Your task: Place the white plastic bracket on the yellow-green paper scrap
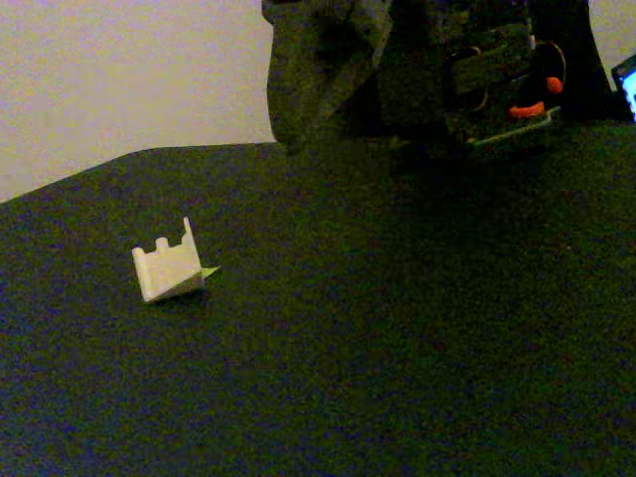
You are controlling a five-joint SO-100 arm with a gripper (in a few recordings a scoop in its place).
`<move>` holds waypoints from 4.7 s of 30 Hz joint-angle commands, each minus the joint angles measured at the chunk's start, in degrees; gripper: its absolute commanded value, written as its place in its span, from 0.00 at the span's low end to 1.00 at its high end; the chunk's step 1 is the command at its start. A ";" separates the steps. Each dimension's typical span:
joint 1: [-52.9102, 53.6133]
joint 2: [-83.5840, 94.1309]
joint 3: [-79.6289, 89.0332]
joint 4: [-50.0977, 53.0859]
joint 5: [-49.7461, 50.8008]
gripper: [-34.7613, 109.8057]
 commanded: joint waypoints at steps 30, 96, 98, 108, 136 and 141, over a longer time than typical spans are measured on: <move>-0.18 1.85 -1.41 6.15 -4.92 0.24; -0.18 1.85 -1.41 6.15 -4.92 0.24; -0.18 1.85 -1.41 6.15 -4.92 0.24; -0.18 1.85 -1.41 6.15 -4.92 0.24; -0.18 1.85 -1.41 6.15 -4.92 0.24; -0.18 1.85 -1.41 6.15 -4.92 0.24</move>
